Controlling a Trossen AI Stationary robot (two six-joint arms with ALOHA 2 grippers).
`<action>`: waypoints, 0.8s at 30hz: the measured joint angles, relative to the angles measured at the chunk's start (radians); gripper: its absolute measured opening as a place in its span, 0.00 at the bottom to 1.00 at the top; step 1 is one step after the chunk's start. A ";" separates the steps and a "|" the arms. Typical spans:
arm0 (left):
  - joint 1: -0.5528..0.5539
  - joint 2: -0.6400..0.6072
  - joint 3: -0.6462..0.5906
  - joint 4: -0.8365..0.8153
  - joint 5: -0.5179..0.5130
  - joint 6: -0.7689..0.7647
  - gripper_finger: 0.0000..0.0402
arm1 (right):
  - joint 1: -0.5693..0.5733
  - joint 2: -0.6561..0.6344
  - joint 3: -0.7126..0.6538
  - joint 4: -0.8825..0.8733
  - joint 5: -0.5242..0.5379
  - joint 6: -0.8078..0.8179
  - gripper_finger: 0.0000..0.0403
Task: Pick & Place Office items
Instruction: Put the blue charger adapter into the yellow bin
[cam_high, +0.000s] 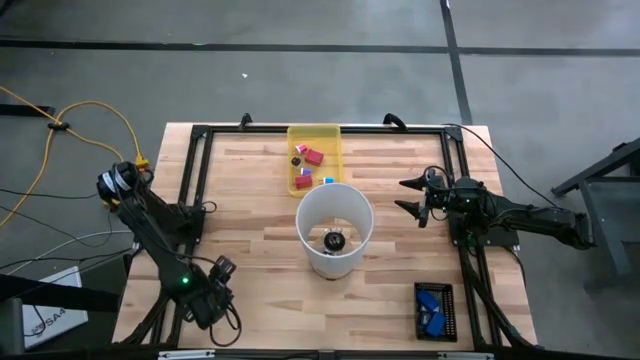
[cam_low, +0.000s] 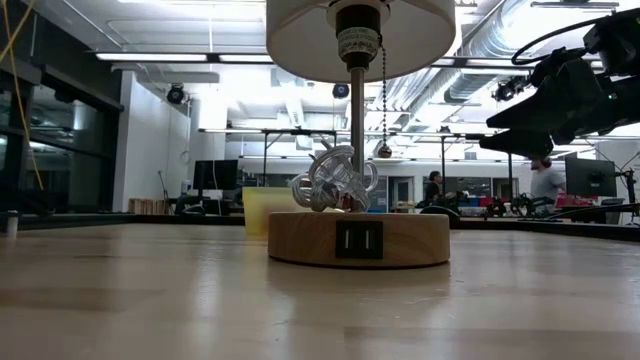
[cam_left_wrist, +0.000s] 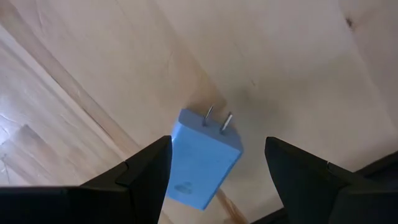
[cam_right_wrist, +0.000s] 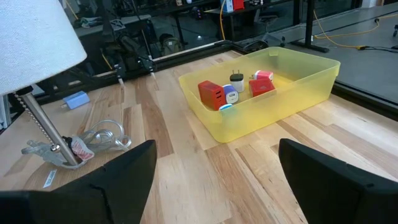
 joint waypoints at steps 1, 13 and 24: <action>0.000 0.007 0.000 0.000 0.001 0.003 0.62 | 0.000 0.000 0.000 0.000 0.000 0.000 0.81; -0.001 0.029 0.000 -0.001 0.002 0.086 0.62 | 0.000 0.000 0.000 0.000 0.000 0.000 0.81; -0.026 0.029 0.000 -0.001 -0.006 0.179 0.62 | 0.000 0.000 0.000 0.000 0.000 0.000 0.81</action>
